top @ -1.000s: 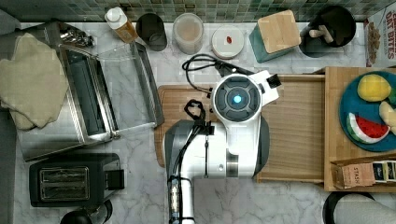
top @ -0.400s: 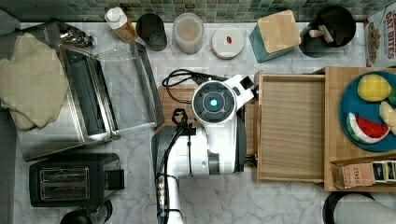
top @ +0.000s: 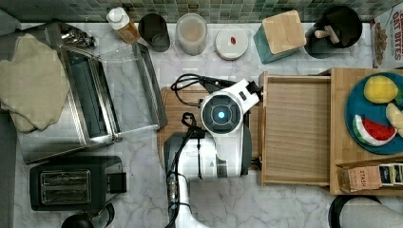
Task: Close the drawer.
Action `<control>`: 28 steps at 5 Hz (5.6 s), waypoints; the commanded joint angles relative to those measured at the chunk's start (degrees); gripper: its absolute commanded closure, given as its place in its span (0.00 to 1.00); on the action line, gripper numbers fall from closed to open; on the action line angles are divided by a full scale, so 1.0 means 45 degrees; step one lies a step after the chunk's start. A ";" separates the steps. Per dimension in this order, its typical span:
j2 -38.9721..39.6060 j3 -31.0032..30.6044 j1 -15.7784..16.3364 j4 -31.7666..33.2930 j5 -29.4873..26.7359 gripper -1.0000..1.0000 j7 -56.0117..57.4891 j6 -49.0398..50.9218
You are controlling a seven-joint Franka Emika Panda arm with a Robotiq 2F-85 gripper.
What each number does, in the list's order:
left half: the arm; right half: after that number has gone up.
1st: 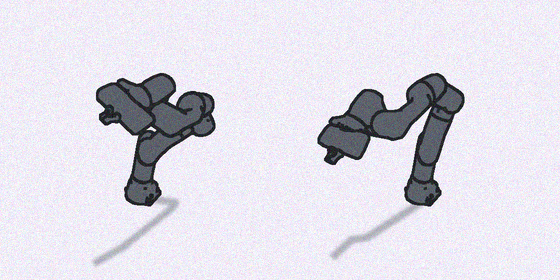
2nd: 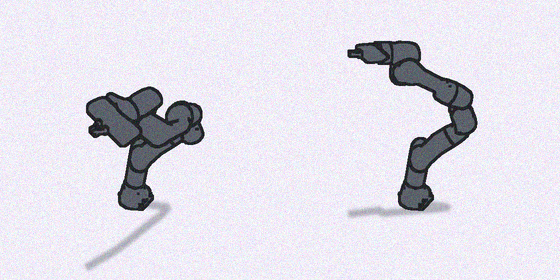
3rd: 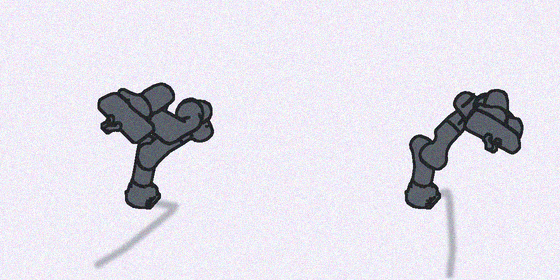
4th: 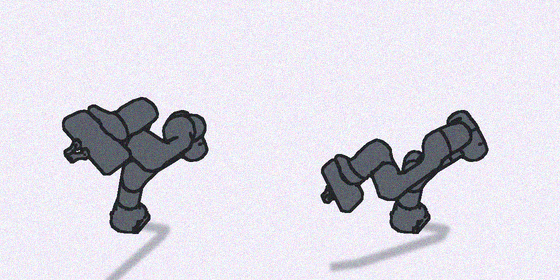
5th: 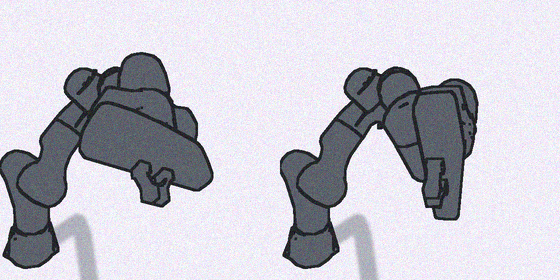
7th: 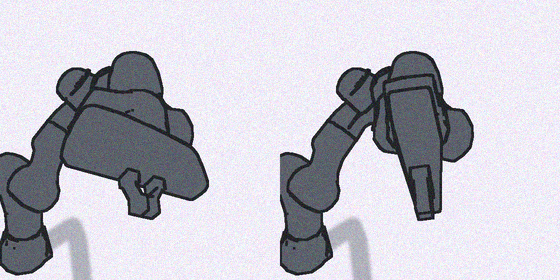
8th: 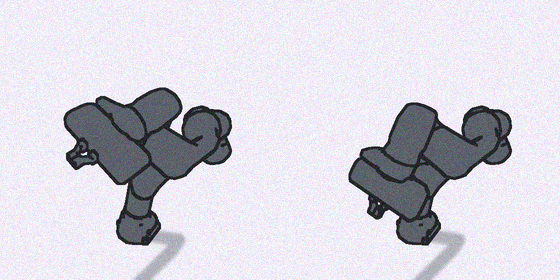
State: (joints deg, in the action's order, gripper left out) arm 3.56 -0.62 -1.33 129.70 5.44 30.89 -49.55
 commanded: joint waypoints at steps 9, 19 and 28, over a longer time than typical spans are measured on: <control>0.2498 0.2798 -0.4118 -0.2323 -0.0382 1.00 0.6760 -0.0705; 0.2735 0.6172 -0.3091 -0.2452 0.1595 1.00 0.5181 -0.2607; 0.2741 0.6221 -0.3044 -0.2453 0.1566 1.00 0.5200 -0.2611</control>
State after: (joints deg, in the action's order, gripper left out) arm 17.67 19.32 -8.13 125.67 10.93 54.67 -58.02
